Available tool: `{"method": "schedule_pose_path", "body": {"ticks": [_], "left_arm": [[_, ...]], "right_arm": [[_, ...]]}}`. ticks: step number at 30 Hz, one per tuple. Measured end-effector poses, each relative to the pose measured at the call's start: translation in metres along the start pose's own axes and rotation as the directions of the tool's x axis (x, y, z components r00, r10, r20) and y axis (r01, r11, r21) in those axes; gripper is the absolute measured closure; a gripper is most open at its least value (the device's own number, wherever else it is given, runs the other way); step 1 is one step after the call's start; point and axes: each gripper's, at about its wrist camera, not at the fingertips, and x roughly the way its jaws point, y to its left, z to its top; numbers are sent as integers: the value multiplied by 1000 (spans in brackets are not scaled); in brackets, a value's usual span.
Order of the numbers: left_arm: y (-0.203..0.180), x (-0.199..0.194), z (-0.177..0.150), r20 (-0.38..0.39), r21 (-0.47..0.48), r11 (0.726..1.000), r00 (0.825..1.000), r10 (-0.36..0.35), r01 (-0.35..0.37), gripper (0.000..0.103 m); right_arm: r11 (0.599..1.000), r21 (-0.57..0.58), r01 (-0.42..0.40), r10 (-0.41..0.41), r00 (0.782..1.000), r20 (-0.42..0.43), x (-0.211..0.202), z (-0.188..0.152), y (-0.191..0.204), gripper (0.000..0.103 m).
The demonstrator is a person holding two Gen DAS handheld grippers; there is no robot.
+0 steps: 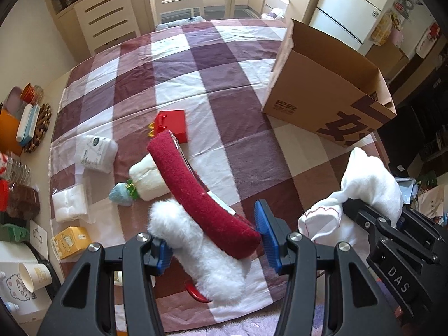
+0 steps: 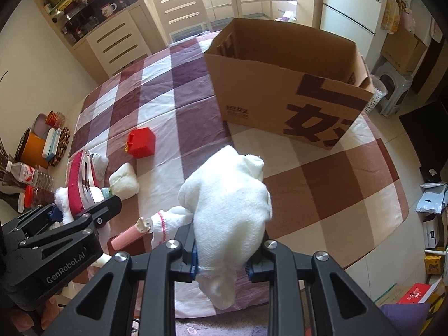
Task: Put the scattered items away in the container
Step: 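Lift the stocking with the left gripper while the right gripper lifts the white cloth toward the box, then carry the stocking with the left gripper while the right gripper carries the cloth over the box opening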
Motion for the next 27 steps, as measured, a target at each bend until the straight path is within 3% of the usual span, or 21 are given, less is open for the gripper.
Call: {"method": "schedule_pose_path", "body": {"ticks": [27], "left_arm": [[-102, 33, 53, -24, 203, 978, 999, -31, 35, 49]], "right_arm": [[989, 139, 54, -59, 998, 28, 1, 33, -96, 79]]}}
